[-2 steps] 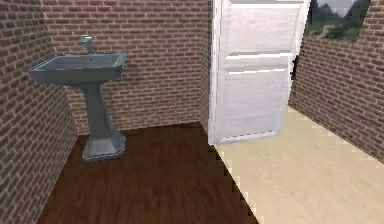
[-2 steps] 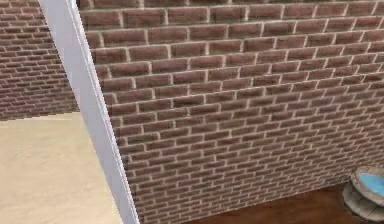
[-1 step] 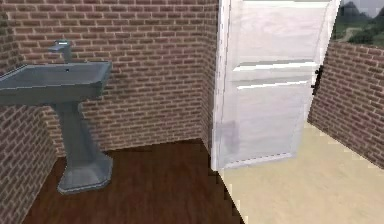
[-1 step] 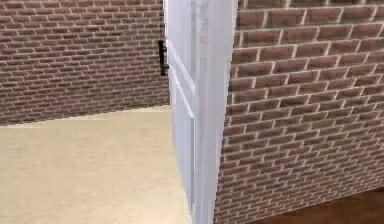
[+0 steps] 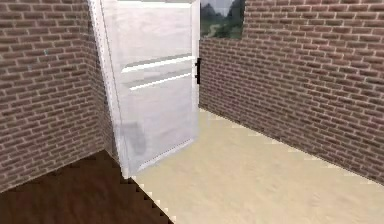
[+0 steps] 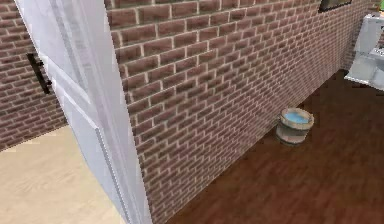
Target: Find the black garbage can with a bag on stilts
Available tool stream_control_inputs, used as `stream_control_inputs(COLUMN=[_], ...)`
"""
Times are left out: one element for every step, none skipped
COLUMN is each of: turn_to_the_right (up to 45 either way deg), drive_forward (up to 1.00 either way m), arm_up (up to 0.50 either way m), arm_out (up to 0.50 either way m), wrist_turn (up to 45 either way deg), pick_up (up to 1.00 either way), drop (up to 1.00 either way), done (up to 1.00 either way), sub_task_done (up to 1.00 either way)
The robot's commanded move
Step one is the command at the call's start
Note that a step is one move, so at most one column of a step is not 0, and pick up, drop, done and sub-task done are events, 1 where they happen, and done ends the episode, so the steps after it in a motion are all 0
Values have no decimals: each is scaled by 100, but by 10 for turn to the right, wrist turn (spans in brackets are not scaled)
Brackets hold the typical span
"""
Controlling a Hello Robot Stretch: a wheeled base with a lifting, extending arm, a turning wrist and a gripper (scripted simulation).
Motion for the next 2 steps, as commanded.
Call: stream_control_inputs(turn_to_the_right=[0, 450], drive_forward=[45, 0], arm_up=[0, 0], arm_out=[0, 0], wrist_turn=[0, 0], pick_up=[0, 0], drop=[0, 0], done=[0, 0], sub_task_done=[0, 0])
